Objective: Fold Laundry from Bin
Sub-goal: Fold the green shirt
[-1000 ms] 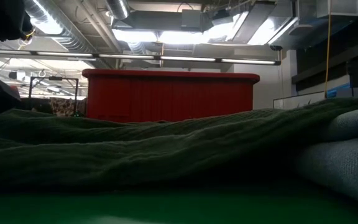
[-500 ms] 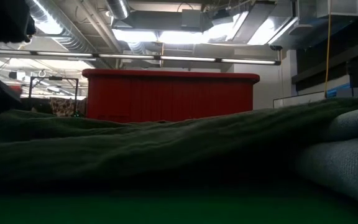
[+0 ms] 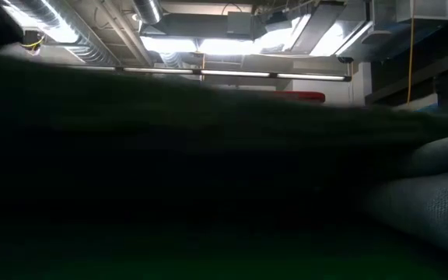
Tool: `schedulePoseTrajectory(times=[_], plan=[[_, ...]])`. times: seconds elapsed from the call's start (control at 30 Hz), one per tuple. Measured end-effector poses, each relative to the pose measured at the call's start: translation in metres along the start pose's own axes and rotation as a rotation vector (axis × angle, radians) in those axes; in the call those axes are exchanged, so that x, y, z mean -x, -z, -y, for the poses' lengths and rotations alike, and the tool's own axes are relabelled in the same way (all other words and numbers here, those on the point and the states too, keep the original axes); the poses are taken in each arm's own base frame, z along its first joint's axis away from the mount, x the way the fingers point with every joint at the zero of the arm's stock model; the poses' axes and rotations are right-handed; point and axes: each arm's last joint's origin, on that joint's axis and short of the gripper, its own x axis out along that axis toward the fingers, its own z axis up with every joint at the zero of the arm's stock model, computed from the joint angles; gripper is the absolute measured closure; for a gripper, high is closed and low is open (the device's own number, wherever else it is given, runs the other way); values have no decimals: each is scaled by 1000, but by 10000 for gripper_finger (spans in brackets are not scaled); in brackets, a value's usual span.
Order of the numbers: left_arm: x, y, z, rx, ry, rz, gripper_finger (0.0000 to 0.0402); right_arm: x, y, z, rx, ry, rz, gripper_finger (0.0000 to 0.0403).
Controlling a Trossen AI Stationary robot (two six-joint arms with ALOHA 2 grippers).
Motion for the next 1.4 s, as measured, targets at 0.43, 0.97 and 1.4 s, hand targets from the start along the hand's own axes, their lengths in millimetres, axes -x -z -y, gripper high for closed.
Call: schedulePoseTrajectory(times=[0.43, 0.97, 1.4], plan=[[60, -24, 33, -81, -48, 8, 401, 44, 2, -33, 86, -8, 0, 401], [82, -37, 2, -100, -431, 37, 401, 61, -6, -2, 100, 219, -21, 401], [47, -36, -62, -32, -694, -72, 402, 39, -1, 83, -151, 428, -228, 401]])
